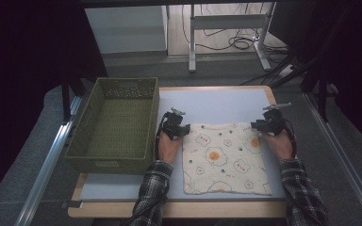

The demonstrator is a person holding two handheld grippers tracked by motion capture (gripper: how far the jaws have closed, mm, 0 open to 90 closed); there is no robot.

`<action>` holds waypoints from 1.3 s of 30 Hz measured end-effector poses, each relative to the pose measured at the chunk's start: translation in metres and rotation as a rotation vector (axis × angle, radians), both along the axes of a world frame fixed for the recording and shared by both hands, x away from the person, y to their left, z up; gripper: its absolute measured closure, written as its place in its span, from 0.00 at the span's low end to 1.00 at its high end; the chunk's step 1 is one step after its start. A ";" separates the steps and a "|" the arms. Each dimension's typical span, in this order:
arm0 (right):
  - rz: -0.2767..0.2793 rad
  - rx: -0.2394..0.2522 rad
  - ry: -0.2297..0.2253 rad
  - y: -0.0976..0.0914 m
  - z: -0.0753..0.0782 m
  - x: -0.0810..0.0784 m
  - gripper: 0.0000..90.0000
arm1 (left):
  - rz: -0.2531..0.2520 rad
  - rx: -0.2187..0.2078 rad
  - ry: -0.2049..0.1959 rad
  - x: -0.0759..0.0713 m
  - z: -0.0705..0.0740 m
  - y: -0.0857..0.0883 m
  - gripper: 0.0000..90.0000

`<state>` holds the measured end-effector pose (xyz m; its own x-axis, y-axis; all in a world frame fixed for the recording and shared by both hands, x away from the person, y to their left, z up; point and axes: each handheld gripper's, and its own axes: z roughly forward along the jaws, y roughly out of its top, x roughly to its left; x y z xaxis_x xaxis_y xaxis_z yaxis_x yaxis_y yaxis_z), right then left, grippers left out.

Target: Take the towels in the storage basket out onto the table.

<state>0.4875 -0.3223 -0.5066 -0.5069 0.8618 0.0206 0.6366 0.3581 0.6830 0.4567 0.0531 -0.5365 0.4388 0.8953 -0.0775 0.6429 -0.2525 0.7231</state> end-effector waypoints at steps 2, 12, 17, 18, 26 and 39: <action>0.000 -0.044 -0.005 0.003 -0.004 0.001 0.74 | -0.005 -0.006 -0.014 0.000 -0.002 -0.001 0.56; 0.007 -0.026 -0.015 0.000 -0.002 -0.008 1.00 | -0.070 -0.044 -0.019 -0.001 -0.001 -0.002 0.98; 0.018 0.005 -0.064 -0.004 0.014 -0.012 1.00 | -0.057 -0.071 -0.056 -0.001 0.010 0.002 0.98; 0.021 0.011 -0.074 -0.005 0.018 -0.013 1.00 | -0.057 -0.074 -0.064 -0.002 0.013 0.003 0.98; 0.044 0.046 -0.126 -0.010 0.042 -0.027 1.00 | -0.071 -0.094 -0.125 -0.019 0.034 0.002 0.98; 0.070 0.074 -0.144 -0.026 0.052 -0.068 1.00 | -0.088 -0.062 -0.188 -0.064 0.048 -0.002 0.97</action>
<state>0.4191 -0.3482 -0.4547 -0.5680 0.8230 0.0056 0.5054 0.3434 0.7916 0.3927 0.0508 -0.4889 0.5270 0.8489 -0.0410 0.4730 -0.2529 0.8440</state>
